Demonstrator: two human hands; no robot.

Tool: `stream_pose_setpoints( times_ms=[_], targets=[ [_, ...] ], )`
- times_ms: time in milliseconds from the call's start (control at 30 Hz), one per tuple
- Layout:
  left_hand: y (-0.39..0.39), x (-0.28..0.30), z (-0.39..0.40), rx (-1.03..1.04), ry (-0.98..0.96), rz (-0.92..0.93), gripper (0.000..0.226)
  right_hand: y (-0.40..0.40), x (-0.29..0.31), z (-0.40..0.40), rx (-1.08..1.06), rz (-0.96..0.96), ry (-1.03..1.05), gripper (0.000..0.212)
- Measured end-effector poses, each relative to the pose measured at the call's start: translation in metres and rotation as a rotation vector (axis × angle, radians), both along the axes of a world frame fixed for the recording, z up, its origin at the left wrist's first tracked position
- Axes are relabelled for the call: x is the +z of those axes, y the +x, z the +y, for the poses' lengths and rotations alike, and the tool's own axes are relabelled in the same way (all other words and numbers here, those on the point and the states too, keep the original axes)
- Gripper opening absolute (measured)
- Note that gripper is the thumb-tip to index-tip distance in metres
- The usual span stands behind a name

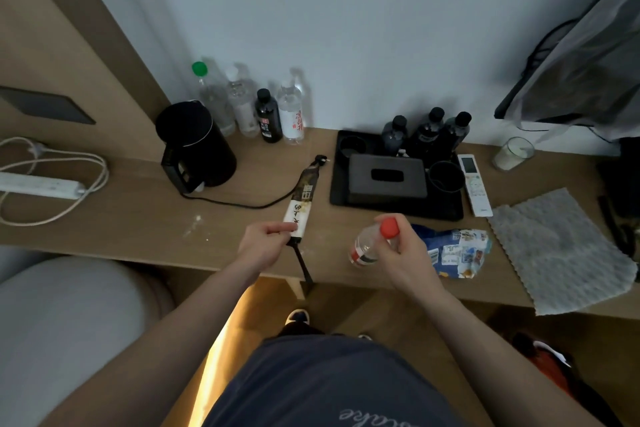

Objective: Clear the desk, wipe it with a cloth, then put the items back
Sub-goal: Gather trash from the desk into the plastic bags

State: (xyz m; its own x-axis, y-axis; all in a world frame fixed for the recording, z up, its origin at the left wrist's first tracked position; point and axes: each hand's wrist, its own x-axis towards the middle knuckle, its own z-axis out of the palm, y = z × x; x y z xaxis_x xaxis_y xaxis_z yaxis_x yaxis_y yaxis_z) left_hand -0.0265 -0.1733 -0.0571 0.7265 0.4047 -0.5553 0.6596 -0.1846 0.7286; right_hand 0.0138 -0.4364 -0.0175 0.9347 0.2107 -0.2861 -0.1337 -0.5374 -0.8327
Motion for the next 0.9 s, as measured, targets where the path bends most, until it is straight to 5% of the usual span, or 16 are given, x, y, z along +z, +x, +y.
stream_pose_setpoints(
  times_ms=[467,900],
  targets=[
    [-0.114,0.029,-0.079,0.235,0.012,-0.019,0.023,-0.039,0.016,-0.059,0.24,0.038,0.059,0.027],
    [-0.19,0.05,-0.096,0.251,-0.117,-0.126,0.022,-0.152,0.017,-0.084,0.12,0.042,0.064,0.028]
  ],
)
